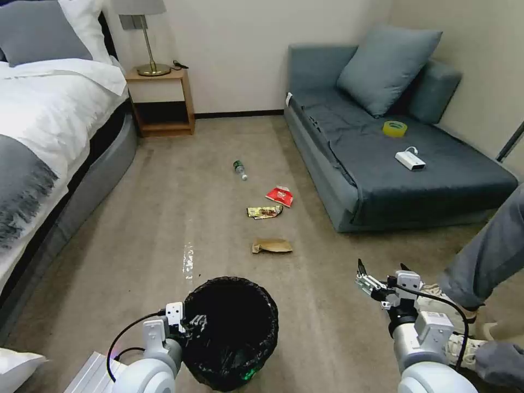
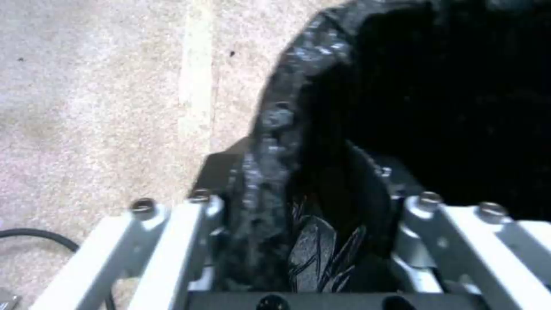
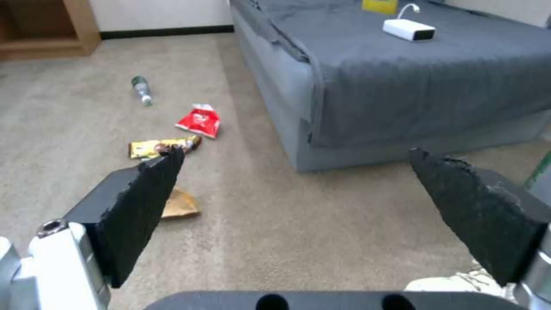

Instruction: Pick up the trash bin, then pick up the garbage on the floor and place it into the trash bin.

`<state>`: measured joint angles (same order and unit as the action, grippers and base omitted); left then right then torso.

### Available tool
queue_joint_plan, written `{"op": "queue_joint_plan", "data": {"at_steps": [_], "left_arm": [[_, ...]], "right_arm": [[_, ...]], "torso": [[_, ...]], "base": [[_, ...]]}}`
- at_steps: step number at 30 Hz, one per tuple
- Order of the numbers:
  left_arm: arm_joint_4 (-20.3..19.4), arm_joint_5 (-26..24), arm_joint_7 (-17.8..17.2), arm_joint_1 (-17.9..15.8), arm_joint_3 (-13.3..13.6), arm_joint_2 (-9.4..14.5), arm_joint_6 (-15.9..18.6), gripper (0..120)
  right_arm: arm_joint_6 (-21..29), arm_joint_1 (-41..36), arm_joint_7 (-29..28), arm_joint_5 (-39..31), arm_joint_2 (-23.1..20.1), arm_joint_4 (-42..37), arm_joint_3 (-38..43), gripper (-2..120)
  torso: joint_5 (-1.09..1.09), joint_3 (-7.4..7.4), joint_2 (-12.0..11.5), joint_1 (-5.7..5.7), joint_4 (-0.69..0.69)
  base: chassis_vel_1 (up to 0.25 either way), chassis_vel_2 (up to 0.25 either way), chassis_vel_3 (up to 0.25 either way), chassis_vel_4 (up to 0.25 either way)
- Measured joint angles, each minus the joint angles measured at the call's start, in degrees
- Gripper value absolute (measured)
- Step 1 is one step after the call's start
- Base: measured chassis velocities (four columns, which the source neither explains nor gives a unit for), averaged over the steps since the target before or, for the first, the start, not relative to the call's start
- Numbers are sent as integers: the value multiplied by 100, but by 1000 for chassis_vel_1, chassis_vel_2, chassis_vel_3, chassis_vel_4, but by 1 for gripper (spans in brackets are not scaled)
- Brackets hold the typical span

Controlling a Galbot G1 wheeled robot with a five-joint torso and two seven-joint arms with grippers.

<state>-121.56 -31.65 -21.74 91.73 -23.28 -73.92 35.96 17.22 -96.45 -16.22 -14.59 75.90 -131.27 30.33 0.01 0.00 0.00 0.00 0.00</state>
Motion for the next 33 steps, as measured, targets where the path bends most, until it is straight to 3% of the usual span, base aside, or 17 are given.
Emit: {"op": "queue_joint_plan", "data": {"at_steps": [7,10,17,18,22,27,33], "left_arm": [[-242,-39,136,44,-176,25,-128,10],[-336,-108,133,44,-274,51,-138,5],[-658,-698,98,8,-969,160,-121,4],[-658,-698,98,8,-969,160,-121,4],[-817,-1091,44,18,-1539,216,-75,4],[-843,-1252,-12,20,-1830,202,-73,4],[-801,-1280,-47,7,-1963,180,-94,4]], "right_arm": [[-342,15,312,88,-73,92,-23,100],[-466,-7,439,146,-96,106,-23,100],[-801,-123,797,413,-135,123,-24,100],[-801,-123,797,413,-135,123,-24,100],[-909,-193,922,501,-174,111,-27,100],[-889,-211,981,548,-180,46,-52,100],[-889,-211,1025,609,-178,27,-63,100]], "torso": [[-3,0,0,0,-1],[-3,0,0,0,0],[-2,0,0,0,-1],[-2,0,0,0,-1],[-2,0,0,0,0],[-2,0,0,0,0],[-1,0,0,0,0]], "base": [[0,0,0,0],[0,0,0,0],[0,0,0,0],[0,0,0,0],[0,0,0,0],[0,0,0,0],[0,0,0,0]]}}
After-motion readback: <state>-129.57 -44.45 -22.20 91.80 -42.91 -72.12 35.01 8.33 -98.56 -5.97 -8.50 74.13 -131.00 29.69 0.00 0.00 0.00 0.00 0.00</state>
